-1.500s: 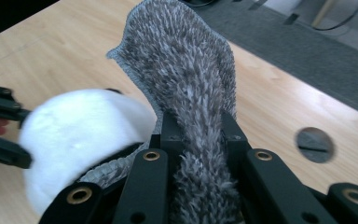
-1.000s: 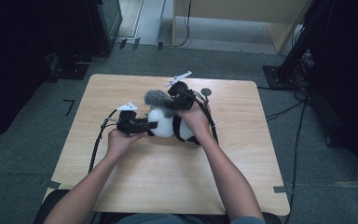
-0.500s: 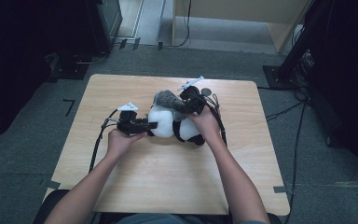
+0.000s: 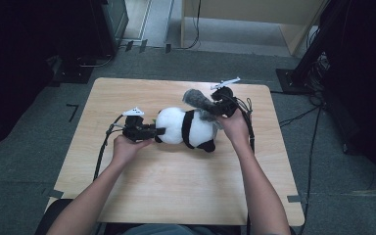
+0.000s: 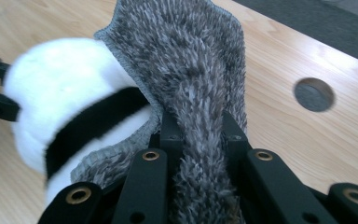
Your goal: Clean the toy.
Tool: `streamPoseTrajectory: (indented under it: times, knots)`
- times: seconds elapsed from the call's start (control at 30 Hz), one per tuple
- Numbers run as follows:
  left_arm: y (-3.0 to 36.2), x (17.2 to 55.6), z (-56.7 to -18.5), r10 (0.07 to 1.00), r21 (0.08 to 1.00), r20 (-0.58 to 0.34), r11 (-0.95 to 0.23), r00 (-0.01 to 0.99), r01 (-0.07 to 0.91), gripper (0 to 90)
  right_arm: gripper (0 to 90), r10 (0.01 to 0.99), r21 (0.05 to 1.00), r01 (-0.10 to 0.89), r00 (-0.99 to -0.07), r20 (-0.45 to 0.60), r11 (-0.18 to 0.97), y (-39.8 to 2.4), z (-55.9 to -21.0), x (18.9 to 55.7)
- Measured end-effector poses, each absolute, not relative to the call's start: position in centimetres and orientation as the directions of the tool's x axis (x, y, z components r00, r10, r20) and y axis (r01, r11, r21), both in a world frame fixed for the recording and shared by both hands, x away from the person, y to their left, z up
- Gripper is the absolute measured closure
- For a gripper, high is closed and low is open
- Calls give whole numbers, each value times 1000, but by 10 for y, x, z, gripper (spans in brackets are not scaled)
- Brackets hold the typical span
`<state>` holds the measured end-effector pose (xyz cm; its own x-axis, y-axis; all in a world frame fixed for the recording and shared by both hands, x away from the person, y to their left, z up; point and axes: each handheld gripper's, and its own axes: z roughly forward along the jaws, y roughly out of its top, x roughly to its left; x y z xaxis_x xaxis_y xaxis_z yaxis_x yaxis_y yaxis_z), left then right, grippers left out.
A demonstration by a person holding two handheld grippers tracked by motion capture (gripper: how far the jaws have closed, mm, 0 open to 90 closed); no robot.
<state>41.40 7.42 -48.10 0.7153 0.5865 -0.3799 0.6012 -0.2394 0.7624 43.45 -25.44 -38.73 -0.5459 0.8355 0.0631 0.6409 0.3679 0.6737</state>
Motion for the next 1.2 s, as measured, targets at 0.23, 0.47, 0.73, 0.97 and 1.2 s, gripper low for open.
streamPoseTrajectory:
  times: [0.23,0.47,0.73,0.97,1.2]
  knots:
    - [75,415,-482,586,759,-384,-239,714,605,593,774,860,671,659,-506,64,338,-273,-394,435]
    - [75,415,-482,586,756,-387,-241,712,609,590,776,880,646,692,-471,64,323,-291,-418,433]
    - [76,416,-483,583,754,-394,-237,710,613,588,777,895,643,715,-434,99,276,-302,-421,436]
    - [76,414,-483,585,759,-390,-232,711,608,589,777,880,703,653,-467,82,281,-291,-384,435]
    - [75,414,-483,585,763,-388,-229,712,604,588,777,828,724,598,-557,65,345,-245,-358,436]
